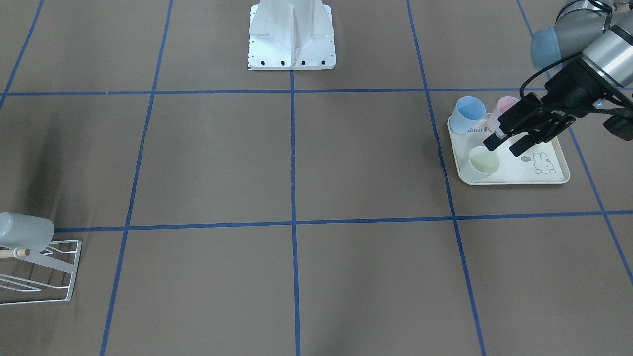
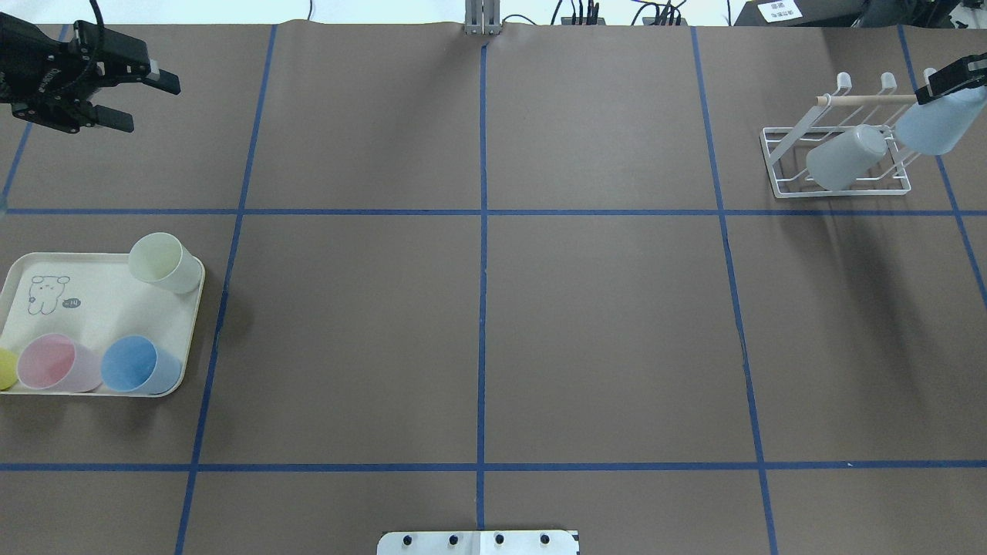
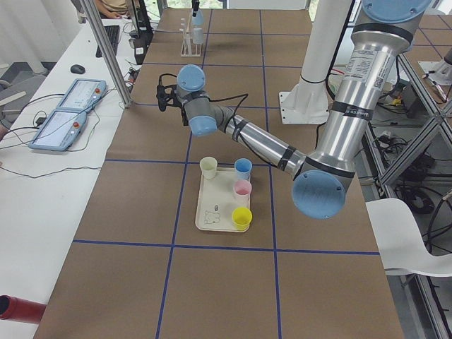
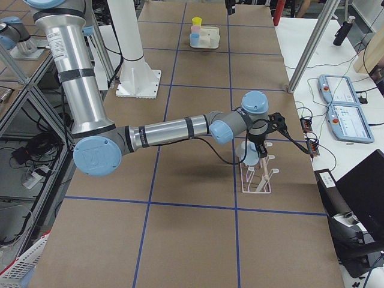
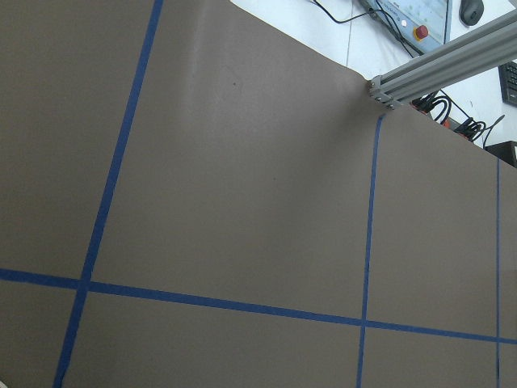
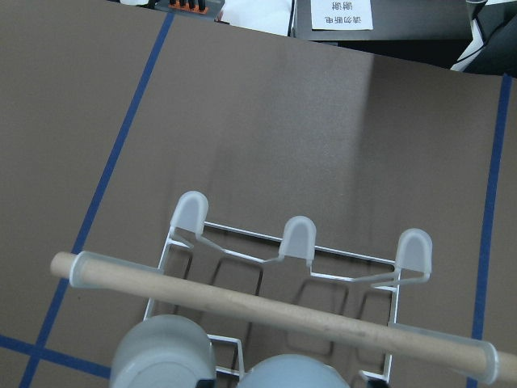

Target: Transfer IKEA cup to right arm and place on rack

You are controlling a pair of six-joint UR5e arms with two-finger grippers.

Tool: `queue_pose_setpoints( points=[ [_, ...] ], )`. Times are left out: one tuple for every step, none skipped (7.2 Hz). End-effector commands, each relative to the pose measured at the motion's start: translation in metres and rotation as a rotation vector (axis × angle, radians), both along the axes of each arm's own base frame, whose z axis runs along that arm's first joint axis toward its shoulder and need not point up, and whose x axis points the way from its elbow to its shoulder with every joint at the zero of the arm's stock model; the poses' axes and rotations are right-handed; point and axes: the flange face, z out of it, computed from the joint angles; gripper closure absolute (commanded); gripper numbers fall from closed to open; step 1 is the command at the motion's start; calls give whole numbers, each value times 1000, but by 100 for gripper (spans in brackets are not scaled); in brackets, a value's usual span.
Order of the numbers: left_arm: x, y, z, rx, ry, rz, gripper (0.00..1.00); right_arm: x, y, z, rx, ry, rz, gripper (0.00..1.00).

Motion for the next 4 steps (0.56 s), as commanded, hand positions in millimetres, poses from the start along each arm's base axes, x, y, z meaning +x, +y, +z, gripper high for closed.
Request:
queue_pose_setpoints(
  points=[
    [1,1,-1,2,1,1,0,-4,-2,4,-9,0,-5,77],
    [0,0,-1,2,0,0,0,-5,-3,3,-10,-1,-6,76],
    [0,1,-1,3,1,0,0,-6,-3,2,-7,-2,-8,76],
    [0,1,-2,5,1,0,0,-7,-4,3,-10,-2,-10,76]
  ],
)
